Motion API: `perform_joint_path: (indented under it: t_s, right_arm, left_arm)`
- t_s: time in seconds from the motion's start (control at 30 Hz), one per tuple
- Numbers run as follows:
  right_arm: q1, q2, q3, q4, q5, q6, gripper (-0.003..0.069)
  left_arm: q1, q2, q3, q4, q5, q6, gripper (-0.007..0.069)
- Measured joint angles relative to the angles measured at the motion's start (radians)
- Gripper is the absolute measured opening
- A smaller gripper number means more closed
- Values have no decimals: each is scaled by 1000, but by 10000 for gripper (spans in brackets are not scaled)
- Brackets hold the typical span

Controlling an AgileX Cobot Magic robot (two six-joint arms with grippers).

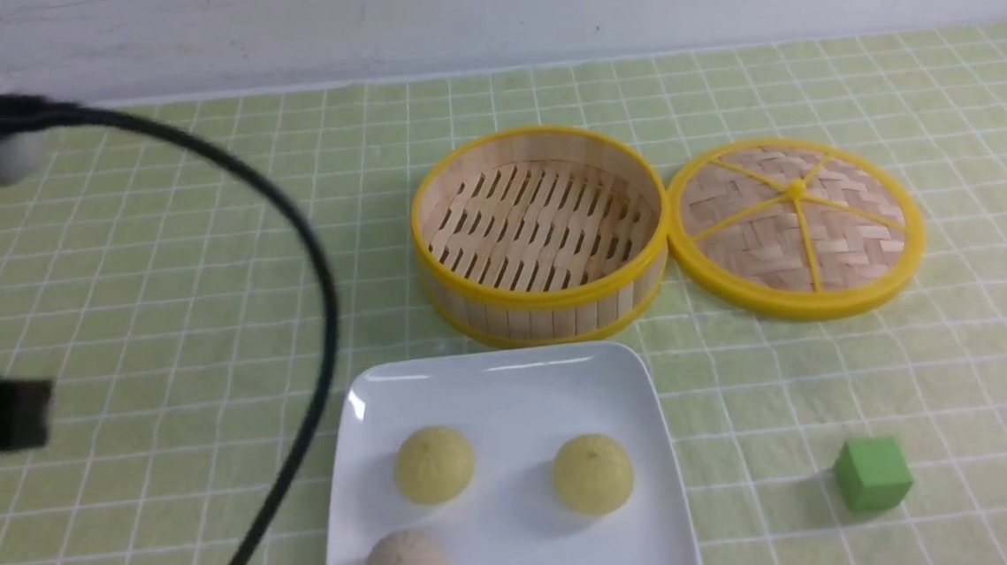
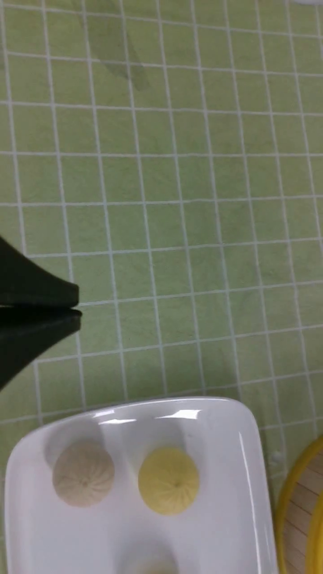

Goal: Put the steamed buns into the plate on the green tablecloth.

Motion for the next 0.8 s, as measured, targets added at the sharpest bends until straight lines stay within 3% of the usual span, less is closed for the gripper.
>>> perform_joint_path:
  t_s: [0.2,0.37,0.43,0.53,0.63,0.8]
  right_arm:
    - [0,0,0,0,0,0,12]
    - [0,0,0,0,0,0,20]
    - [0,0,0,0,0,0,22]
    - [0,0,0,0,0,0,27]
    - [0,0,0,-1,0,0,30]
    - [0,0,0,0,0,0,38]
  left_arm:
    - [0,-282,227,-111,-95,-38,19]
    - [0,-482,511,-162,-575,-56,20]
    - [0,-491,551,-162,-671,-56,20]
    - [0,-494,662,-162,-951,-56,27]
    - [0,-494,720,-161,-1056,-56,31]
    - [0,-493,760,-161,-1052,-56,34]
